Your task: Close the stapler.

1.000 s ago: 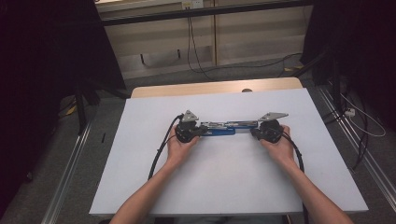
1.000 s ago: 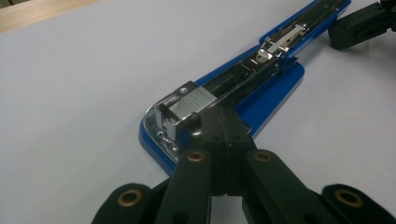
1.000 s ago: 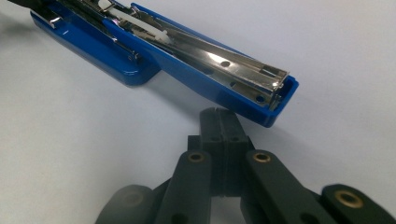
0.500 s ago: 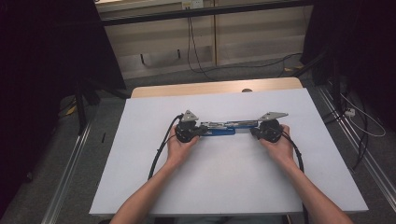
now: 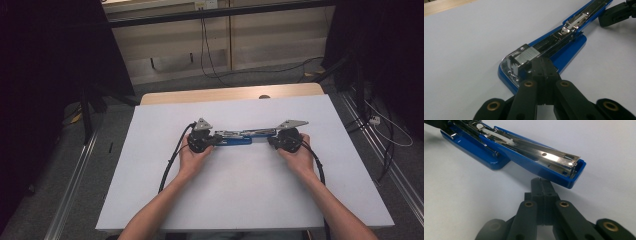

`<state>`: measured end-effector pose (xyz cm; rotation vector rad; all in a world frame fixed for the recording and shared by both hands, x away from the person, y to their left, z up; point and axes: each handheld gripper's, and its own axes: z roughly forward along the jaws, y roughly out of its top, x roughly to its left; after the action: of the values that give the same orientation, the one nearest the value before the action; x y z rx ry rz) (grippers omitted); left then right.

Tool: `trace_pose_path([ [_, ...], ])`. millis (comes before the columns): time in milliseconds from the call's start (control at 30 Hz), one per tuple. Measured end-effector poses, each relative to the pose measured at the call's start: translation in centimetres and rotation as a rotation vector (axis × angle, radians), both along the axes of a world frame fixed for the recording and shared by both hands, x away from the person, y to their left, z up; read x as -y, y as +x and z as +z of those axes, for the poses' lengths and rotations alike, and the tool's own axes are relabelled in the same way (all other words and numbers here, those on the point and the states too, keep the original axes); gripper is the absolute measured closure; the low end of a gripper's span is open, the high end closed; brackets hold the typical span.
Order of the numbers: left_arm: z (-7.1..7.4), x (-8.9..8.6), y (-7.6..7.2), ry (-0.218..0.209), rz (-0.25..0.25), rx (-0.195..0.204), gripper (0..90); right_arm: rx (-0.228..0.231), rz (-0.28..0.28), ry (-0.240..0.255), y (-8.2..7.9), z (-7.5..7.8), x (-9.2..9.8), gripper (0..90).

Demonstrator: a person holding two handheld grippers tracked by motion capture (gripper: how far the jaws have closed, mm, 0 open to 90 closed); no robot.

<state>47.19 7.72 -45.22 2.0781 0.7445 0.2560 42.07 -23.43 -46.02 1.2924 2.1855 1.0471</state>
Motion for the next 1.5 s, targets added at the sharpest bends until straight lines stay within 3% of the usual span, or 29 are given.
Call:
trace_pose_path([
  [633, 0.04, 0.03, -0.04, 0.003, 0.006, -0.004, 90.0, 0.041, 0.002, 0.007, -0.10, 0.15, -0.26, 90.0],
  [1167, 0.00, -0.02, -0.02, -0.005, 0.004, -0.008, 90.0, 0.072, 0.003, 0.040, -0.18, 0.37, -0.38, 90.0],
  [1500, -0.09, 0.05, -0.26, 0.001, 0.006, 0.018, 89.1, 0.083, 0.006, 0.057, -0.29, 0.47, -0.29, 90.0],
])
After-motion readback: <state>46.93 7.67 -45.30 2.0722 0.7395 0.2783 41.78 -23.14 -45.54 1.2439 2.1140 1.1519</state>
